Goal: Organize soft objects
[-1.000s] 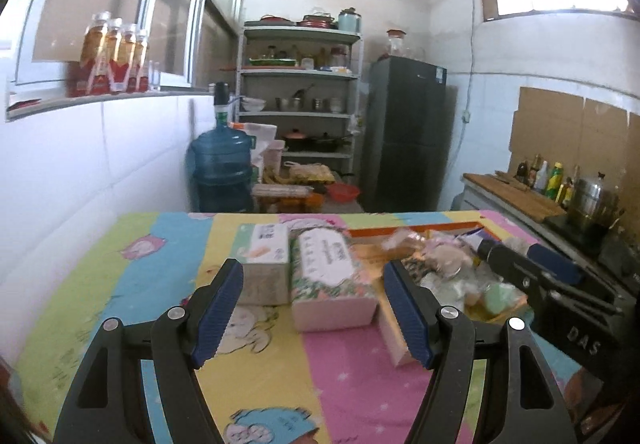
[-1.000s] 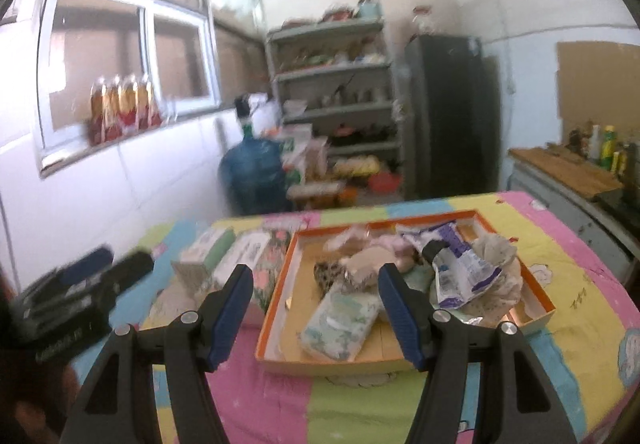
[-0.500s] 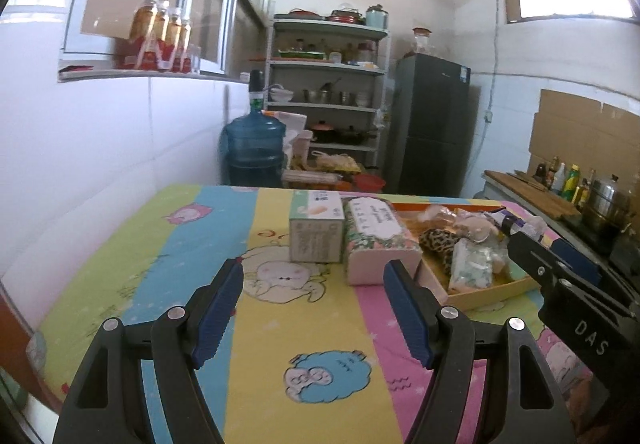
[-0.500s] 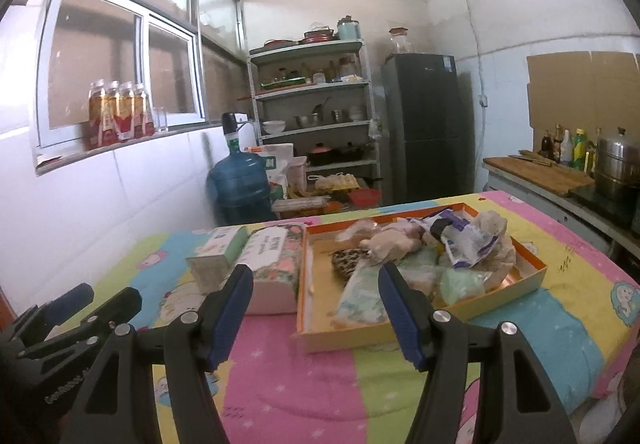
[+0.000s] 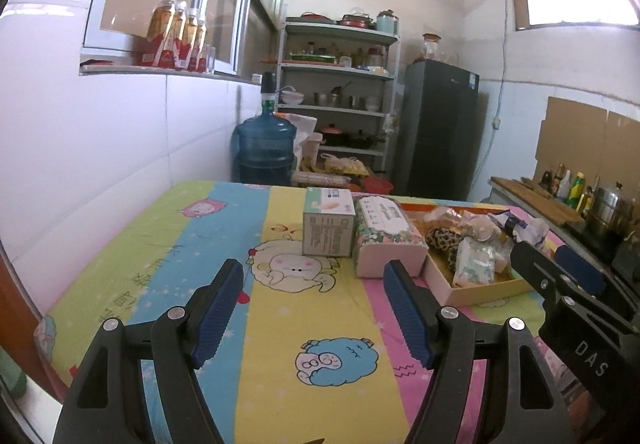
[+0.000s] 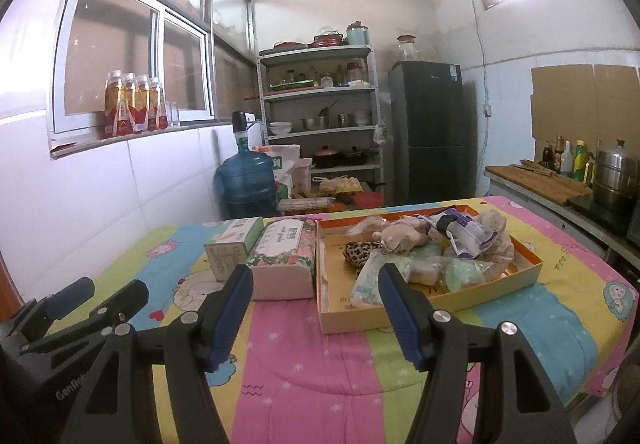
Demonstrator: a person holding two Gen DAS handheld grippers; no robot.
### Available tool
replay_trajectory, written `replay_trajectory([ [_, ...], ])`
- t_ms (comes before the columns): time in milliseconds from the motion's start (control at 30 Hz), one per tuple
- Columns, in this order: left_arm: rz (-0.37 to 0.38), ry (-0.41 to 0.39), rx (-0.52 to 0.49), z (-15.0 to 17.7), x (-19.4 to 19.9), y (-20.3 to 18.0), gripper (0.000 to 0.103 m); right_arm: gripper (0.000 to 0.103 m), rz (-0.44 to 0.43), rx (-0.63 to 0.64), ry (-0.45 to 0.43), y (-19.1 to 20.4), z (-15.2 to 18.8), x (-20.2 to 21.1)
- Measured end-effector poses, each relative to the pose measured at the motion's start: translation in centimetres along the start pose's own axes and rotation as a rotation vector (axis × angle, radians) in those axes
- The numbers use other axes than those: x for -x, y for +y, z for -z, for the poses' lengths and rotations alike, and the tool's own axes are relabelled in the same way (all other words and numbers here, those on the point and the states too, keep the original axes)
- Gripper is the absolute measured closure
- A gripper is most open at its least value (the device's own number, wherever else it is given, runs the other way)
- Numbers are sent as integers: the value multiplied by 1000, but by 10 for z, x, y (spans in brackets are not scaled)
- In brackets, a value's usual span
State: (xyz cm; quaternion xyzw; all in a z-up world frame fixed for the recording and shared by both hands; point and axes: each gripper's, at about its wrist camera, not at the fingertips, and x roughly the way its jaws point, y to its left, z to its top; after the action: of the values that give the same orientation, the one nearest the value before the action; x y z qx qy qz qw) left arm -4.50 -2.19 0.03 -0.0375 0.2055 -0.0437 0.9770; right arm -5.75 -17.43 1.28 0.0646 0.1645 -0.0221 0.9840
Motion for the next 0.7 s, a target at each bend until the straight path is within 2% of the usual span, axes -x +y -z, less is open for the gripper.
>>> replay_trajectory([
  [333,-34,-14,-32,0,2,-4,29,38,-14,6,-18,3,0,6],
  [700,-32,-12,-39,1,3,-4,29,38,-11,8,-19,3,0,6],
])
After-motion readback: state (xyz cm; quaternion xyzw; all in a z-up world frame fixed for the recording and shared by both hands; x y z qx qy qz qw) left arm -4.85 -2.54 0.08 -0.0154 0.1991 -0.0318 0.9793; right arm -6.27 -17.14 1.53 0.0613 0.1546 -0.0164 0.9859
